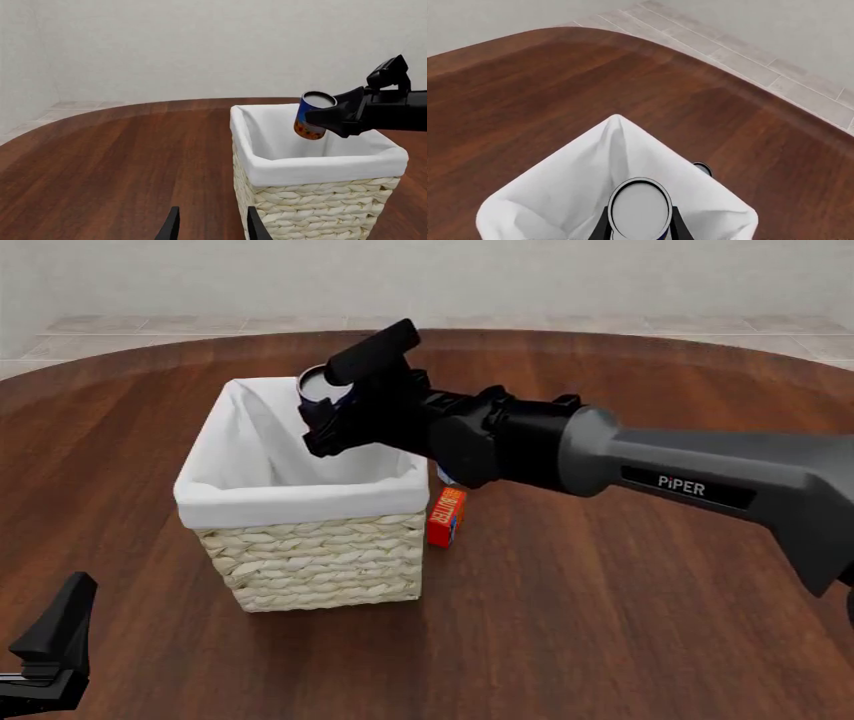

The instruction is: Pick up the alphabet soup and put it in the basket.

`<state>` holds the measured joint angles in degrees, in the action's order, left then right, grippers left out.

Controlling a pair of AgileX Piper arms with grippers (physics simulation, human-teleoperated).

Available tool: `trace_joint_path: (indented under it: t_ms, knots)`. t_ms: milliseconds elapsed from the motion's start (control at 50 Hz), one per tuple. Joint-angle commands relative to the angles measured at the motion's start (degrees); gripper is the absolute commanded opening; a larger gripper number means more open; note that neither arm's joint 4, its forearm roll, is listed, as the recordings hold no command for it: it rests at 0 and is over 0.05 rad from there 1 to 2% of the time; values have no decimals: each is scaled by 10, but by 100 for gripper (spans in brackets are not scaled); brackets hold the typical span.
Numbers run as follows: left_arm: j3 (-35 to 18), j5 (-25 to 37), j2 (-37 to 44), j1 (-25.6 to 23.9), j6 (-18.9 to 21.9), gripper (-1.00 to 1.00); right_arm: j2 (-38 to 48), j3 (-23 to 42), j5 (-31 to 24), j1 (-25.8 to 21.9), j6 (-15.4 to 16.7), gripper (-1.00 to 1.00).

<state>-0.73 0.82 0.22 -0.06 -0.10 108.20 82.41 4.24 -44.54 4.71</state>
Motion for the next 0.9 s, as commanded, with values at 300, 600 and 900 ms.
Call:
trace_joint_path:
  t_ms: [300,600,900]
  knots:
    - [0,0,0,0,0,100,-1,2,4,-4,-15,-100]
    - [0,0,0,0,0,100,2,1,6,-8,-18,-100]
    - [0,0,0,0,0,100,9,3,6,-11,-17,-100]
